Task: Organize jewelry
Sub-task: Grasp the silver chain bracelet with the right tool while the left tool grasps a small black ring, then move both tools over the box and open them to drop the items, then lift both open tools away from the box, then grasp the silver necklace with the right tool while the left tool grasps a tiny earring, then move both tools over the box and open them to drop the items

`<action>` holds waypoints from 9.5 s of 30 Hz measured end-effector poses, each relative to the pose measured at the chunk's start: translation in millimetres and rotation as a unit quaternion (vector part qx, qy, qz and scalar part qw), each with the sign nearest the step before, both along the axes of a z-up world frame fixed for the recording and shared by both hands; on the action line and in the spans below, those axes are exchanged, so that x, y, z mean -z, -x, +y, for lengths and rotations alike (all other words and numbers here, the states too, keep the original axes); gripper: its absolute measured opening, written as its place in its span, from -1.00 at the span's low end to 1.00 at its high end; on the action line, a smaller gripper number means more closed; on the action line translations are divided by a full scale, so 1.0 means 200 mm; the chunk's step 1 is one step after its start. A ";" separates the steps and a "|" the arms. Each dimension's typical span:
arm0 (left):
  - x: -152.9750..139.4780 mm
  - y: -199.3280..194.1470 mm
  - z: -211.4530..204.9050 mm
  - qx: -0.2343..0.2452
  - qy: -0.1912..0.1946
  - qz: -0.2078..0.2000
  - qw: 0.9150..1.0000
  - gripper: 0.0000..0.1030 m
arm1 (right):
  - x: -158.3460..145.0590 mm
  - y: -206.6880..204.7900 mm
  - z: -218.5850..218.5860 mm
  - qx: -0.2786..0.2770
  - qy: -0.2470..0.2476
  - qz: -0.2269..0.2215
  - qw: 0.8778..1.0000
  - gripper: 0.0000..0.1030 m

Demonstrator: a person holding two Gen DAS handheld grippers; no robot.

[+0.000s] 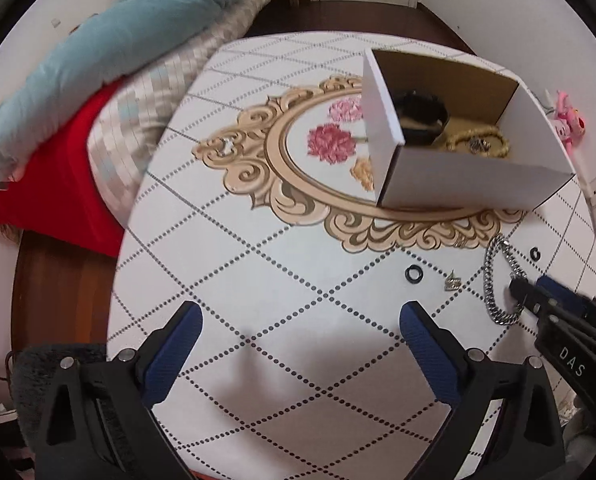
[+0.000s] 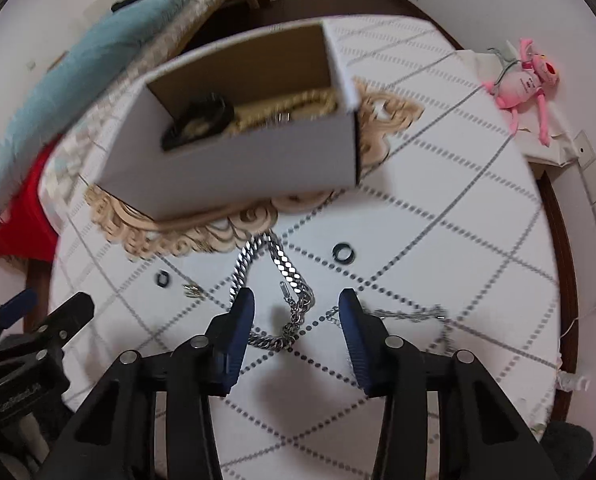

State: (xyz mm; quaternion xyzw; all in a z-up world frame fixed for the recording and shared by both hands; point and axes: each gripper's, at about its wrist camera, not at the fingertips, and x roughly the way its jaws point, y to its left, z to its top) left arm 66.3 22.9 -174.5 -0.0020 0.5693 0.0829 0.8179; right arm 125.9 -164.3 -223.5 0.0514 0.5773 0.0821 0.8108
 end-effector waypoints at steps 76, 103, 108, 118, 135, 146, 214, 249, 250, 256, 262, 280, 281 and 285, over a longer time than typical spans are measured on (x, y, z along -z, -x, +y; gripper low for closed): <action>-0.40 -0.72 -0.15 0.117 0.135 -0.039 0.983 -0.79 | -0.62 -0.72 -0.09 -0.028 -0.094 -0.056 0.994 -0.92; -0.27 -0.58 0.03 0.032 0.033 -0.059 0.997 1.00 | -0.41 -0.61 -0.04 -0.019 0.093 -0.041 0.995 1.00; -0.24 -0.52 -0.03 0.042 0.031 -0.053 0.997 1.00 | -0.35 -0.53 -0.04 -0.010 0.103 -0.039 0.994 1.00; -0.31 -0.38 -0.10 0.046 0.026 -0.074 0.996 1.00 | -0.44 -0.35 -0.09 0.015 0.100 -0.076 0.992 1.00; -0.69 -0.02 -0.18 0.050 0.028 -0.149 0.987 1.00 | -0.85 0.04 -0.15 0.036 0.085 -0.173 0.980 1.00; -0.80 0.09 -0.19 0.045 0.034 -0.171 0.984 1.00 | -1.04 0.21 -0.18 0.047 0.070 -0.212 0.974 1.00; 0.01 -0.05 -0.44 0.143 0.055 -0.028 0.988 -0.82 | -0.12 0.19 -0.44 0.114 -0.024 -0.063 0.991 -0.97; -0.32 -0.62 -0.20 0.130 0.121 -0.006 0.984 -0.81 | -0.72 -0.45 -0.12 -0.030 -0.104 -0.091 0.990 -0.97; -0.31 -0.64 -0.19 0.128 0.122 0.001 0.984 -0.81 | -0.69 -0.47 -0.11 -0.030 -0.102 -0.081 0.991 -0.97; -0.23 -0.71 -0.16 0.105 0.122 0.037 0.986 -0.78 | -0.52 -0.55 -0.07 -0.035 -0.072 -0.031 0.996 -0.96; -0.28 -0.74 -0.11 0.088 0.100 0.015 0.991 0.31 | -0.46 -0.59 -0.07 -0.027 -0.028 -0.015 0.999 -0.93; -0.24 -0.51 -0.05 0.043 0.046 -0.031 0.998 1.00 | -0.39 -0.51 -0.08 -0.013 0.073 -0.029 0.997 0.97; -0.24 -0.50 -0.05 0.040 0.044 -0.032 0.998 1.00 | -0.39 -0.50 -0.08 -0.012 0.079 -0.030 0.996 1.00; -0.26 -0.46 -0.06 0.037 0.038 -0.043 0.998 1.00 | -0.39 -0.47 -0.10 -0.004 0.089 -0.041 0.995 1.00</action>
